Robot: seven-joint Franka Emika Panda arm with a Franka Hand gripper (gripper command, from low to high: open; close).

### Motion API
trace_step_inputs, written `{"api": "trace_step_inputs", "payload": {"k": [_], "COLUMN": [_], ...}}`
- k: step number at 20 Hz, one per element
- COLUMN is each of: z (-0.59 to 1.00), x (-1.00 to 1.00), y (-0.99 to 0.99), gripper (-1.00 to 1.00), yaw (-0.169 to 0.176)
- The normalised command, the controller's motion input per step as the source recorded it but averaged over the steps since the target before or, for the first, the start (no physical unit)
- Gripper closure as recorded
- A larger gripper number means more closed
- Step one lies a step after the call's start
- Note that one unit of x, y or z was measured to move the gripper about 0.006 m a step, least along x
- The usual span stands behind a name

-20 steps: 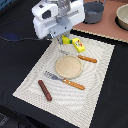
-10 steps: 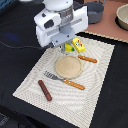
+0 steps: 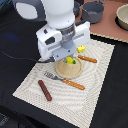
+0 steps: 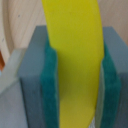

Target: Interact with the objects in diverse but meaningful ways.

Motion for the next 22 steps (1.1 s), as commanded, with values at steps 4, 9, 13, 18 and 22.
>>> {"api": "trace_step_inputs", "payload": {"k": [4,9,13,18,22], "z": [0.02,0.67,1.0,0.93,0.51], "x": [0.27,0.27,0.19,-0.08,-0.42], "y": [0.0,-0.02,0.03,0.32,0.55], "gripper": [-1.0,-1.0,-1.0,-1.0,-1.0], "yaw": [0.02,0.001,-0.001,0.0,0.0]}}
